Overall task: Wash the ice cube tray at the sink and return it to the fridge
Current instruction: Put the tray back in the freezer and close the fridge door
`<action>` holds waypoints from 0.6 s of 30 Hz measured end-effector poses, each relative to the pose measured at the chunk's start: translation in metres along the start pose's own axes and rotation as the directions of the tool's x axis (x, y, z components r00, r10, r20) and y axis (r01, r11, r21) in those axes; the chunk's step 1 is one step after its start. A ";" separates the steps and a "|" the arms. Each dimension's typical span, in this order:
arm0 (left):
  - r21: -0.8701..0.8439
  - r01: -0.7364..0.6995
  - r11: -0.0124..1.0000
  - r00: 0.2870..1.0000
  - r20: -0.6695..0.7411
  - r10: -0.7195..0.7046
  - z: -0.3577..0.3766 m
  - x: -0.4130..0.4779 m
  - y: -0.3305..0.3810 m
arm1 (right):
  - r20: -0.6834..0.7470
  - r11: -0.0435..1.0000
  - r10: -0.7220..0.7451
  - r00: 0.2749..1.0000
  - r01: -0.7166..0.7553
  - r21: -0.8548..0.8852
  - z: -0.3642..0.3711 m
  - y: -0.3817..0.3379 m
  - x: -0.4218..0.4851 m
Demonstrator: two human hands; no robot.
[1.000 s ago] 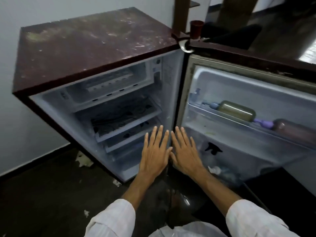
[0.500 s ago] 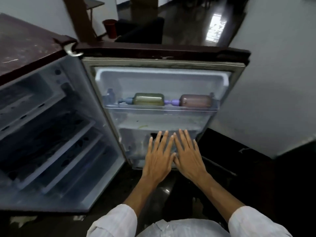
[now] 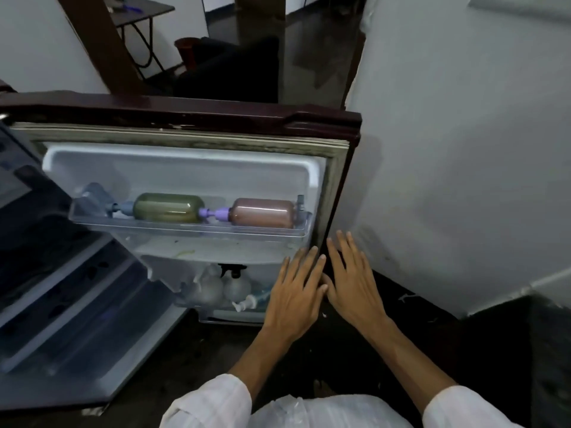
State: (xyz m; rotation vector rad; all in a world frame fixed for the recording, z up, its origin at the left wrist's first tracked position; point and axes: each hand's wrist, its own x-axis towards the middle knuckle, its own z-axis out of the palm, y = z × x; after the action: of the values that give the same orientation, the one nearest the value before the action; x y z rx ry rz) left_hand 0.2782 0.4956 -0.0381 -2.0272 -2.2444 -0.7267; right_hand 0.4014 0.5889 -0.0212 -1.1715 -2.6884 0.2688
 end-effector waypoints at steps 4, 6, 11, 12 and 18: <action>-0.056 0.103 0.993 0.992 -0.071 -0.107 0.014 0.029 0.024 | -0.017 0.987 -0.104 0.994 0.105 0.121 -0.012 0.035 0.032; -0.109 0.144 0.984 0.982 -0.110 -0.156 0.019 0.044 0.034 | -0.039 0.962 -0.173 0.984 0.177 0.210 -0.021 0.046 0.047; -0.352 0.274 0.895 0.925 -0.157 -0.345 0.020 0.071 0.055 | -0.009 0.788 -0.108 0.994 0.091 0.609 -0.055 0.044 0.085; -0.404 0.300 0.864 0.911 -0.149 -0.385 0.019 0.075 0.058 | -0.002 0.747 -0.087 0.996 0.067 0.662 -0.060 0.042 0.093; -0.551 0.410 0.727 0.807 -0.153 -0.571 0.022 0.085 0.063 | 0.078 0.575 0.022 0.997 -0.077 0.814 -0.076 0.038 0.119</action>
State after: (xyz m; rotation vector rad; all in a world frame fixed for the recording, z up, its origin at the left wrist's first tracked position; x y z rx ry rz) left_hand 0.3315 0.5853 -0.0097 -1.2450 -2.5979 -1.6958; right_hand 0.3678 0.7082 0.0559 -0.8995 -2.0694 1.4041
